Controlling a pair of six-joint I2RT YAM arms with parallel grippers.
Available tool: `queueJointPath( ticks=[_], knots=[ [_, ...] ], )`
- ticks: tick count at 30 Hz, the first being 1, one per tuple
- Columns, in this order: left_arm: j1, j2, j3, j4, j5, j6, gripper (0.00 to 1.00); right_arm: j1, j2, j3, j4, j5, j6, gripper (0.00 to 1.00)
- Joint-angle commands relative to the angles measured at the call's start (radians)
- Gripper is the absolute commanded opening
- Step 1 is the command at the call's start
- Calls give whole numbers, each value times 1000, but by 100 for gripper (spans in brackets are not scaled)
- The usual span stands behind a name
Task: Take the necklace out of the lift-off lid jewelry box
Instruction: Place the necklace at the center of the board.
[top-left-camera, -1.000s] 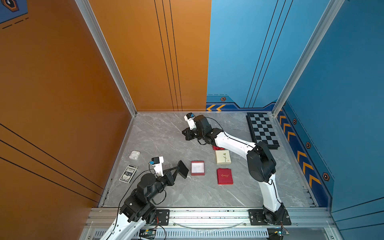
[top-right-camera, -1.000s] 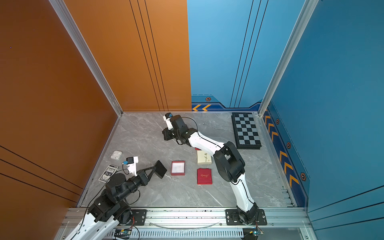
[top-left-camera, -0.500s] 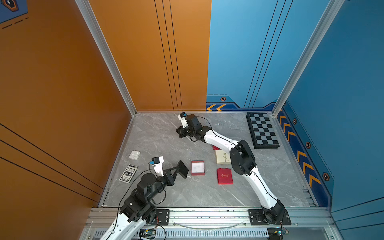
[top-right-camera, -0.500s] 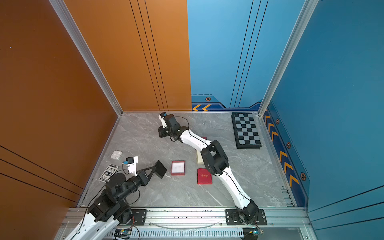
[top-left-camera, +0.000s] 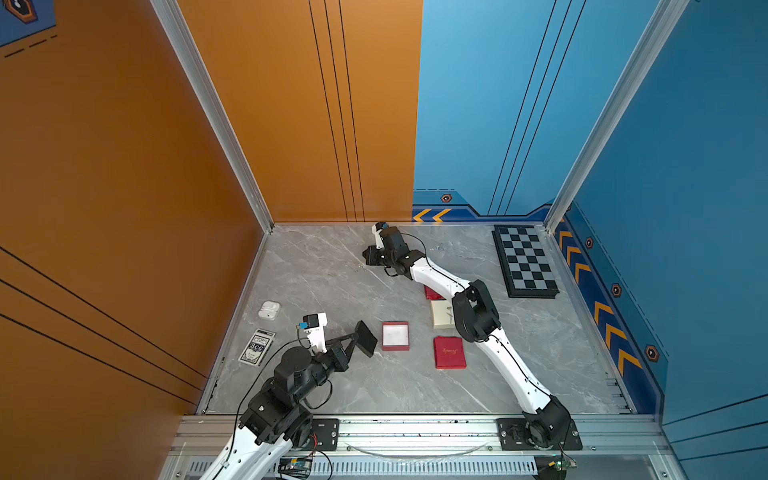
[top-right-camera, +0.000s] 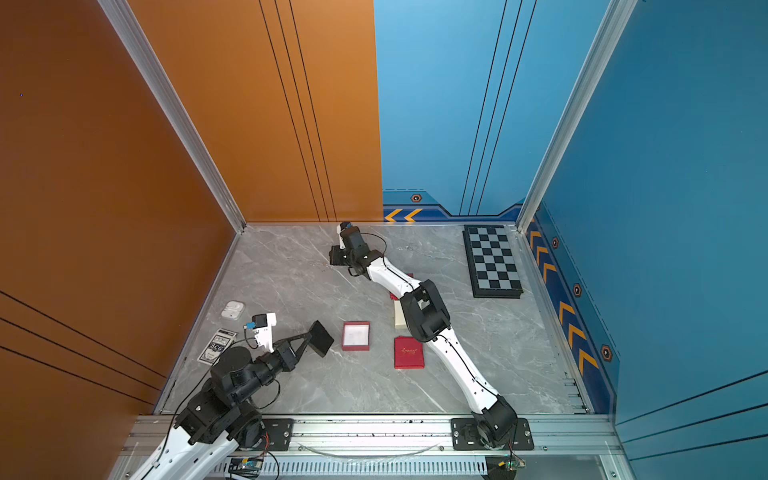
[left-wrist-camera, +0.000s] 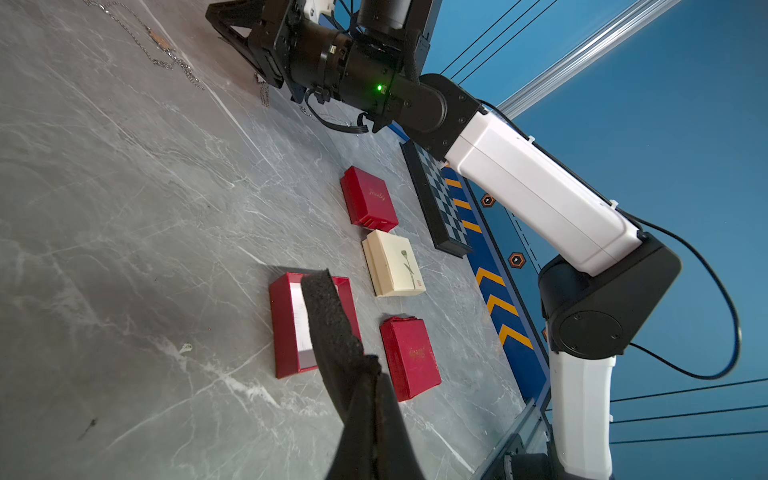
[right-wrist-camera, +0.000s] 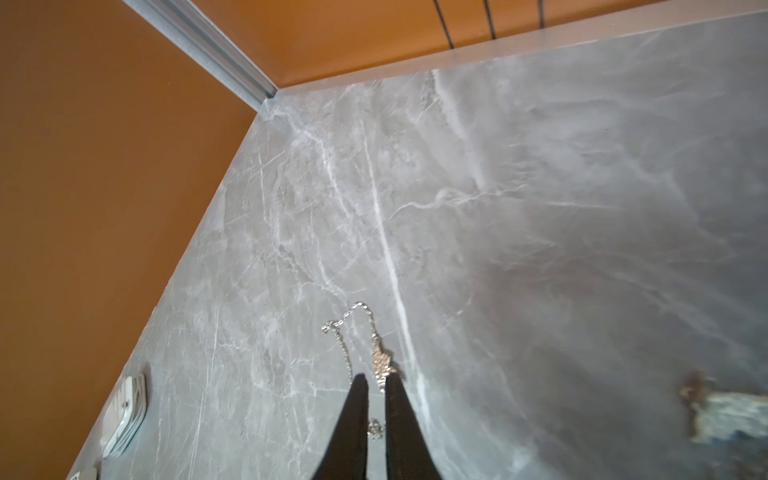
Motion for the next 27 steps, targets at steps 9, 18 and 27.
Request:
queueJointPath(
  ticks=[9, 18, 27],
  knots=[
    [5, 131, 115, 117, -74, 94, 0, -19, -352, -405, 121, -5, 2, 25],
    [22, 497, 174, 476, -3, 123, 0, -46, -720, -853, 172, -38, 40, 33],
    [66, 739, 236, 774, 52, 160, 0, -50, -1031, -1213, 243, -85, 159, 49]
  ],
)
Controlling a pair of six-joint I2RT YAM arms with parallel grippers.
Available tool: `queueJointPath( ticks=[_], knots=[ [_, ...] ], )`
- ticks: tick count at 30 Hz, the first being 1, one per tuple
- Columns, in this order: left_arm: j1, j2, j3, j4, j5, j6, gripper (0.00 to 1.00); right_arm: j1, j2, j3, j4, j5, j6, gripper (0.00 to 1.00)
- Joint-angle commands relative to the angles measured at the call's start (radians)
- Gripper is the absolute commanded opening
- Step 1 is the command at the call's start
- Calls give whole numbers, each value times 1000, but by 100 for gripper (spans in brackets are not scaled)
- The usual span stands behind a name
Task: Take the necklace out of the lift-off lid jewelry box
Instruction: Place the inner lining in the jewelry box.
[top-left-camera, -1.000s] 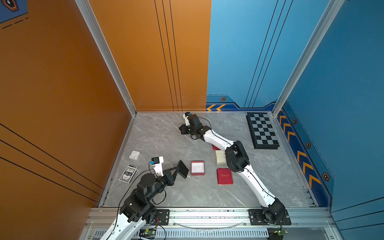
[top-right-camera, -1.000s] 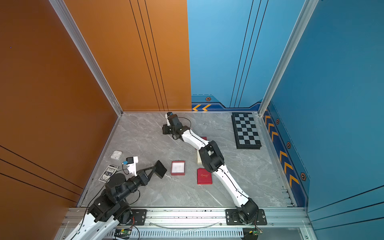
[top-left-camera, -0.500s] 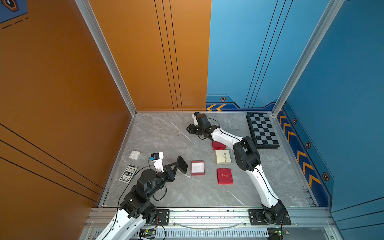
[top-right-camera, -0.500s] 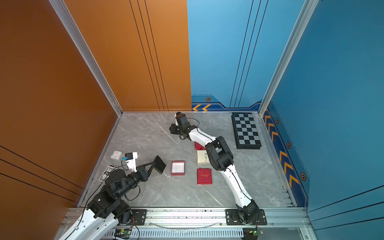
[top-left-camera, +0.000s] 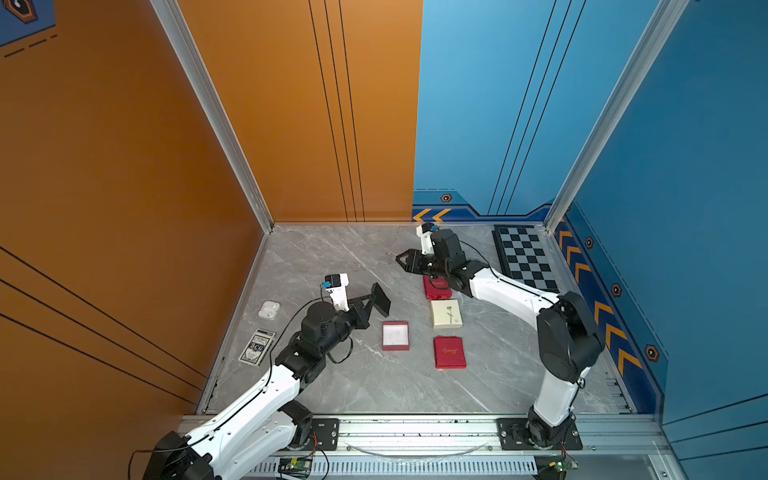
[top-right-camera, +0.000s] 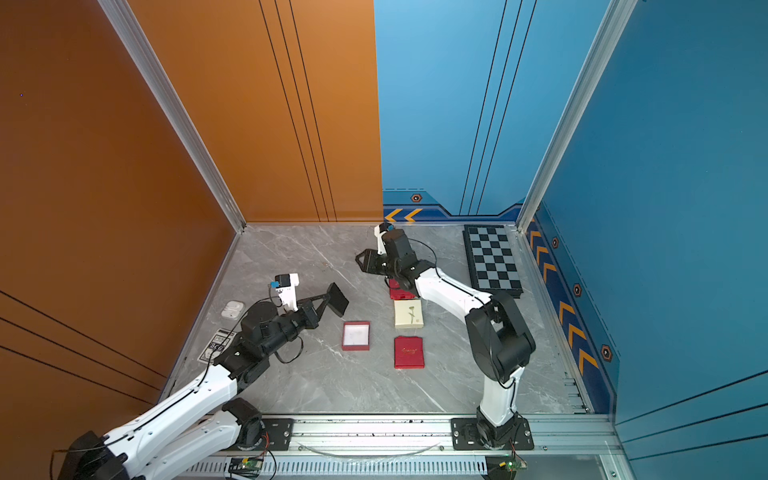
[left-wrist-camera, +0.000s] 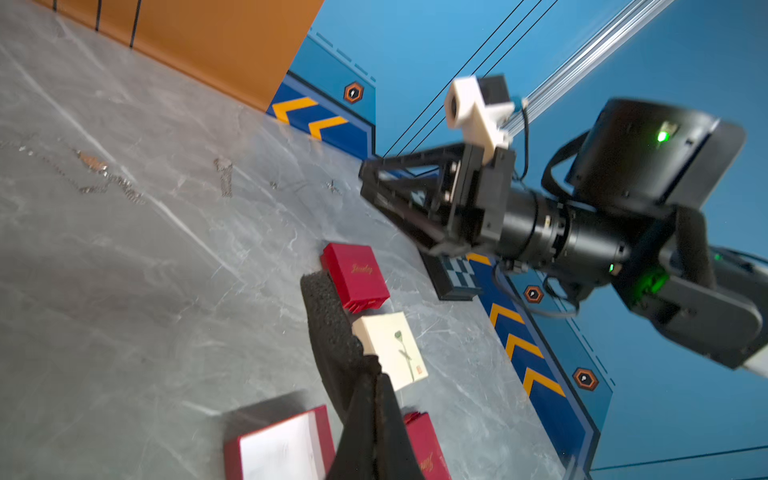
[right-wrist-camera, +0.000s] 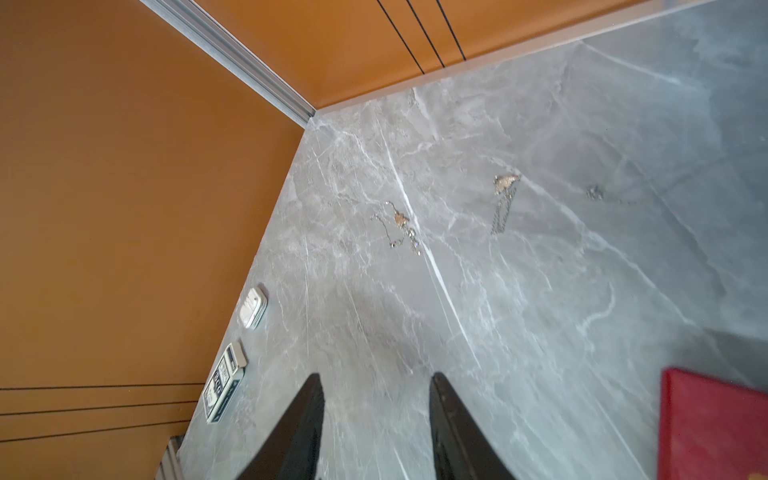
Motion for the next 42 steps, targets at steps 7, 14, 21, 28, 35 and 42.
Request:
queueJointPath(
  ticks=[7, 14, 21, 28, 35, 42],
  knots=[
    [14, 121, -2, 373, 5, -14, 0, 31, -244, -348, 305, -50, 243, 65],
    [-5, 175, -53, 544, -41, -35, 0, 97, -290, -450, 442, -11, 324, 75],
    [-24, 218, -64, 608, -55, -48, 0, 148, -267, -461, 534, -5, 370, 77],
    [-51, 261, -91, 718, -82, -73, 0, 158, -229, -462, 638, -13, 428, 75],
    [-61, 312, -114, 804, -85, -93, 0, 156, -208, -465, 698, -10, 455, 54],
    [-67, 330, -116, 817, -78, -93, 0, 151, -225, -475, 677, 13, 441, 23]
  ],
)
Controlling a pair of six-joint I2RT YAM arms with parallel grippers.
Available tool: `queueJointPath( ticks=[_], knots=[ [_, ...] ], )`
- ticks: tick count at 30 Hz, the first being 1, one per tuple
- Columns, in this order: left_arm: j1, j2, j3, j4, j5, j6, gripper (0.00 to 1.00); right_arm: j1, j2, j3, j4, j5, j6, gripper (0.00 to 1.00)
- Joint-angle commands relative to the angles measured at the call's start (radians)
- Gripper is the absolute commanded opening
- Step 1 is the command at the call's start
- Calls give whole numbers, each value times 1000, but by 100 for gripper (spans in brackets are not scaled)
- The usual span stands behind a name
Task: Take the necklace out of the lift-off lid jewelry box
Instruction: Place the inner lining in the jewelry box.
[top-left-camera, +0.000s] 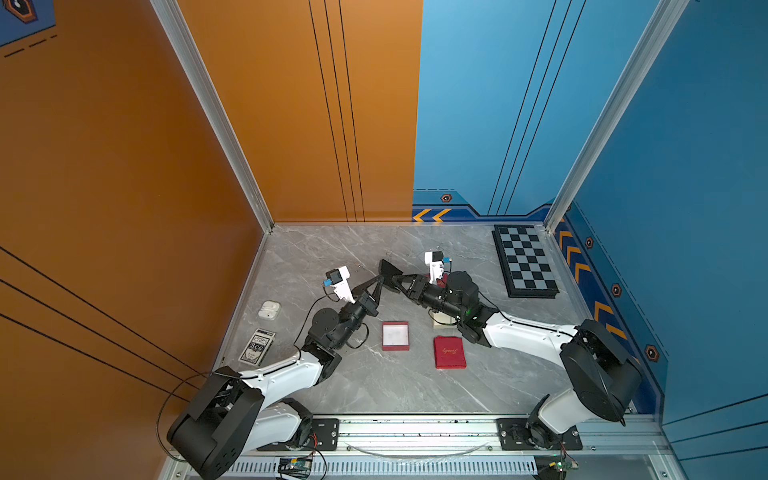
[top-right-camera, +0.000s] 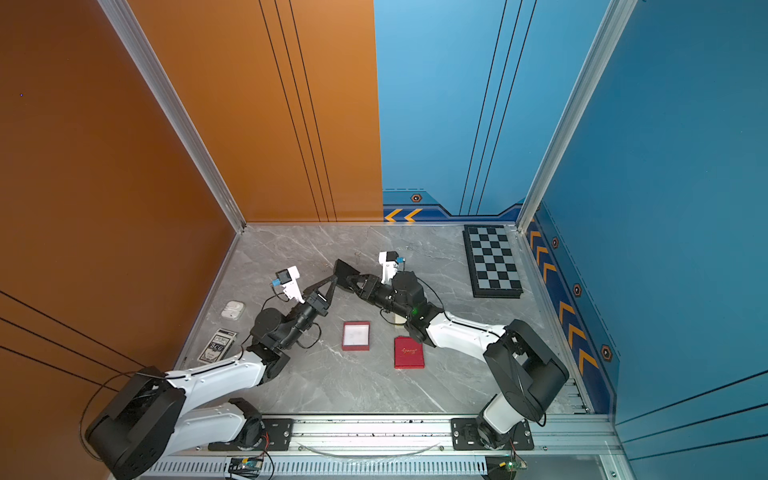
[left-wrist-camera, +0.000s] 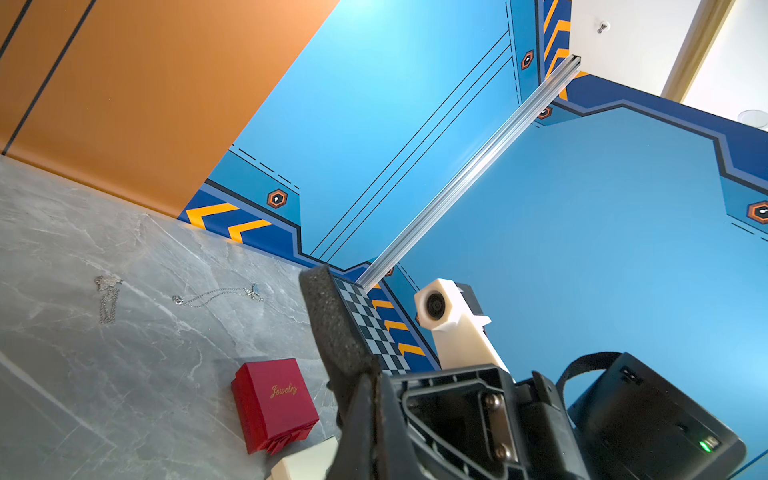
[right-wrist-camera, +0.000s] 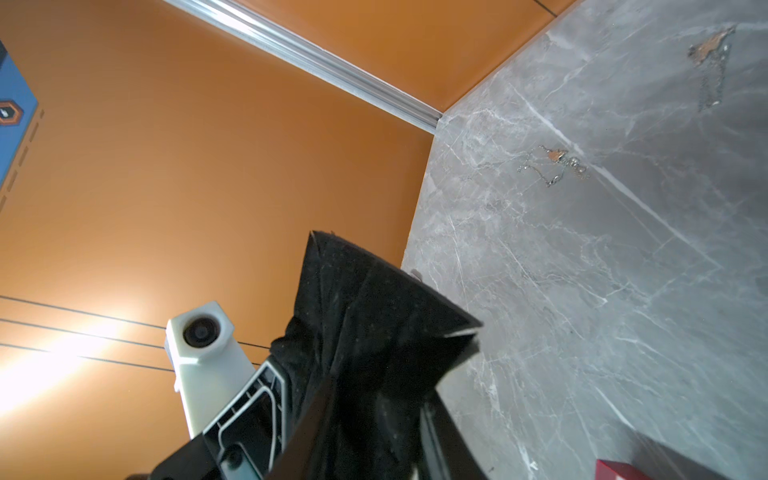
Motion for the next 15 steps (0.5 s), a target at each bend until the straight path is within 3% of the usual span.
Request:
queueJointPath(
  ticks=[1, 7, 12, 15],
  knots=[
    [-16, 13, -10, 31, -11, -5, 0, 0, -18, -16, 28, 14, -13, 20],
    [-20, 36, -10, 31, -17, -11, 0, -1, -44, -17, -15, 22, -52, 9],
    [-12, 37, -15, 7, -7, -20, 23, -5, -96, -19, -140, 42, -119, 8],
    [-6, 21, -16, -74, -17, -22, 30, -8, -138, -12, -275, 54, -175, 8]
  ],
)
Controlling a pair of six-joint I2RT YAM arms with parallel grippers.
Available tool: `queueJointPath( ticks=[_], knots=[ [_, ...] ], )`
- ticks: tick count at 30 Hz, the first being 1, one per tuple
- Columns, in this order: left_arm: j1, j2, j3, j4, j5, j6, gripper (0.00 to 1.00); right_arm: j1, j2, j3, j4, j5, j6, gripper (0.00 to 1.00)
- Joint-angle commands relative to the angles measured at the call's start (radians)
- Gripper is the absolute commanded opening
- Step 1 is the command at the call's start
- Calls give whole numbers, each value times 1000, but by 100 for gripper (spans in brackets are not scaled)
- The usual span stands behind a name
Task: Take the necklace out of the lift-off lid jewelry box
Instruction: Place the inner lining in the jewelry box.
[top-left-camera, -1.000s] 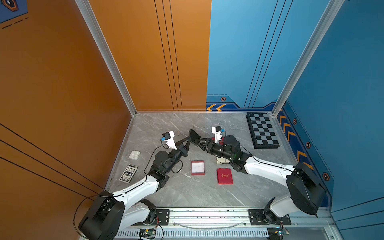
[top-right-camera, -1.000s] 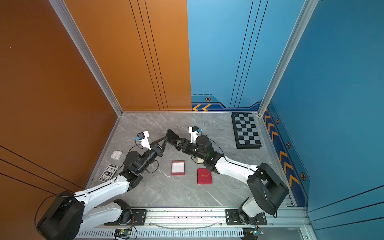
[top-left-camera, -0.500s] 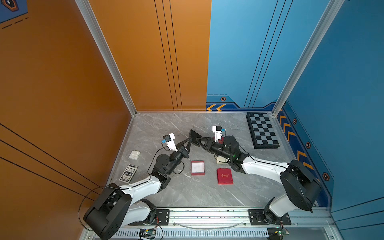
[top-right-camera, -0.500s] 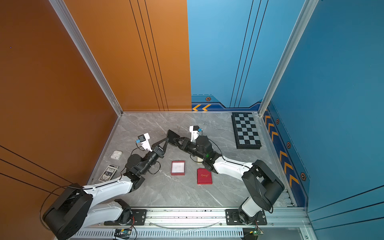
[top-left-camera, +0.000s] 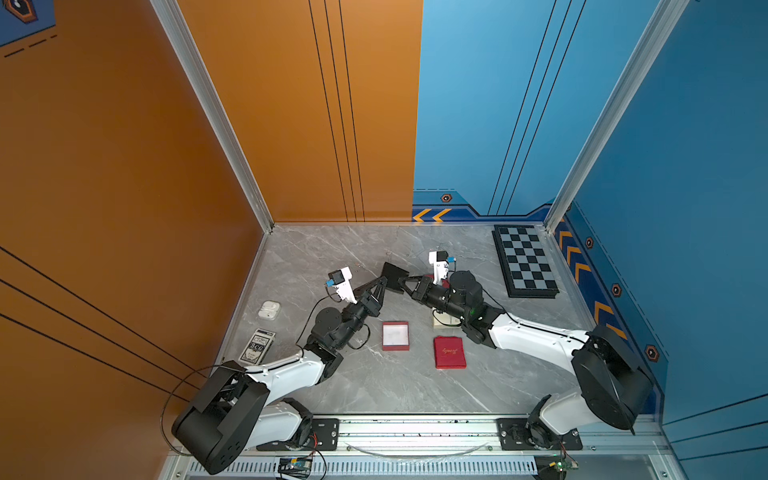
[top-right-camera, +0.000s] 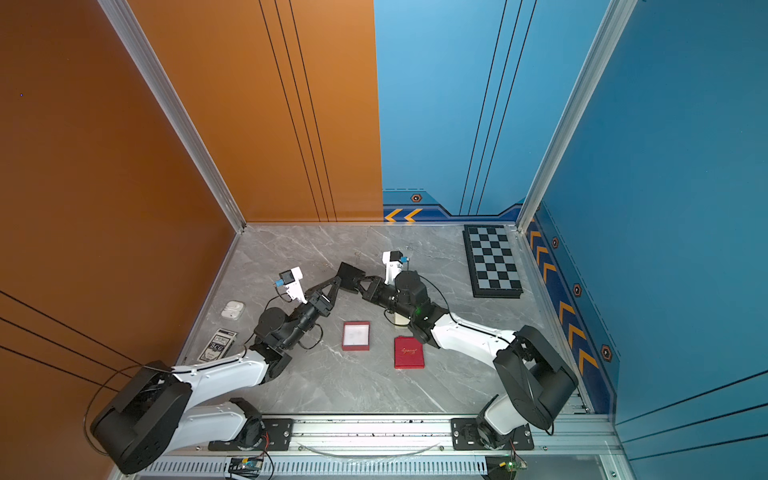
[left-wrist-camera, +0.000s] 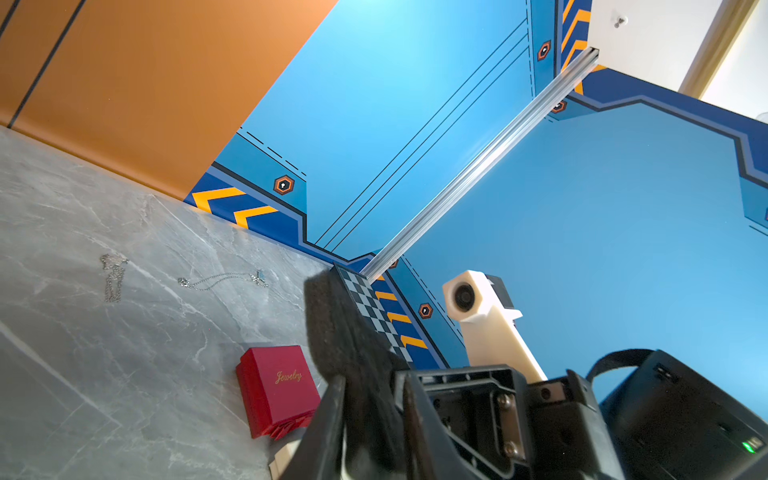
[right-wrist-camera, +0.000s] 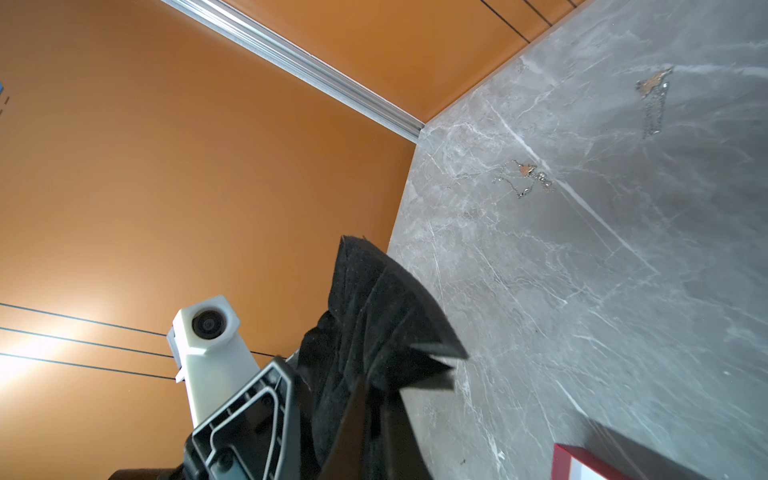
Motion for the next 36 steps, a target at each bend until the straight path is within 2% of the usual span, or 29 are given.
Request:
queueJointPath(
  ticks=[1, 5, 11, 16, 22, 28, 36],
  knots=[
    [4, -20, -15, -94, -17, -1, 32, -4, -68, -2, -178, 26, -101, 8],
    [8, -45, 3, -265, -26, 9, 35, -7, -116, 5, -329, 37, -164, 7],
    [8, -90, 46, -550, -47, 49, 38, 1, -141, -2, -453, 36, -224, 7],
    [7, -148, 108, -810, -75, 127, 38, 20, -122, -15, -501, 34, -250, 7],
    [-3, -194, 164, -1042, -85, 201, 37, 54, -64, -32, -475, 36, -241, 6],
    [-34, -197, 172, -1152, -71, 229, 35, 92, 26, -35, -408, 52, -209, 5],
    [-90, -184, 173, -1184, -66, 249, 33, 127, 105, -39, -352, 80, -175, 3]
  ],
)
